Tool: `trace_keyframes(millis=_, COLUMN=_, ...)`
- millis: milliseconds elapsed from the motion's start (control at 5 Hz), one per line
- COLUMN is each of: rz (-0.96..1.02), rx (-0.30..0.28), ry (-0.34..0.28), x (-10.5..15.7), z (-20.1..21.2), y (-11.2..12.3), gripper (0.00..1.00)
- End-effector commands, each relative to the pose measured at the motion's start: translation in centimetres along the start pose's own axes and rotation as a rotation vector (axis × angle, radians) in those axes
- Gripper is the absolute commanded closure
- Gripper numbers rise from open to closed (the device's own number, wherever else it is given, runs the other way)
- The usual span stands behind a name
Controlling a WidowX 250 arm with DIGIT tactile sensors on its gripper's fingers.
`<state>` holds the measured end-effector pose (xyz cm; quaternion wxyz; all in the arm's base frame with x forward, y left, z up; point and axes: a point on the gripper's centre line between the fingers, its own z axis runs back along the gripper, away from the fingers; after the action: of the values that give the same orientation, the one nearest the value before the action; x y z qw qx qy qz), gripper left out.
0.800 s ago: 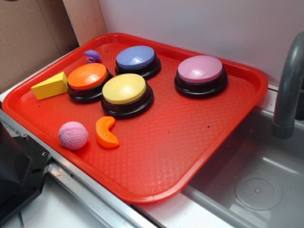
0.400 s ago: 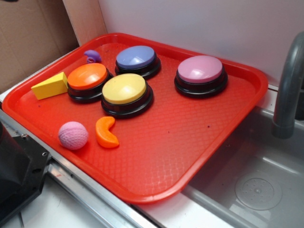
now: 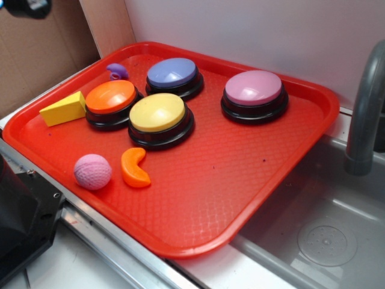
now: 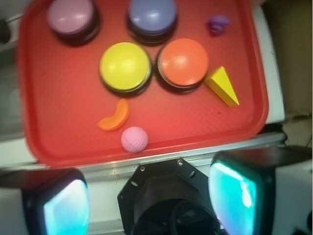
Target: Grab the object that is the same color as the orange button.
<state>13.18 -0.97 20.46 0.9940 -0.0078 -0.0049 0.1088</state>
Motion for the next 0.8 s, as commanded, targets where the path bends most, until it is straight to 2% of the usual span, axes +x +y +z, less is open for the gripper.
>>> trace_keyframes(millis=0, rz=0.142, rx=0.052, ry=-0.003, x=1.9, z=-4.0, y=-0.5, gripper=0.00)
trace_keyframes(millis=200, rz=0.155, rx=0.063, ry=0.016, x=2.4, z=-6.5, y=-0.7, gripper=0.00)
trace_keyframes(millis=600, rz=0.181, rx=0.075, ry=-0.006, x=3.3, z=-11.9, y=-1.6, gripper=0.00)
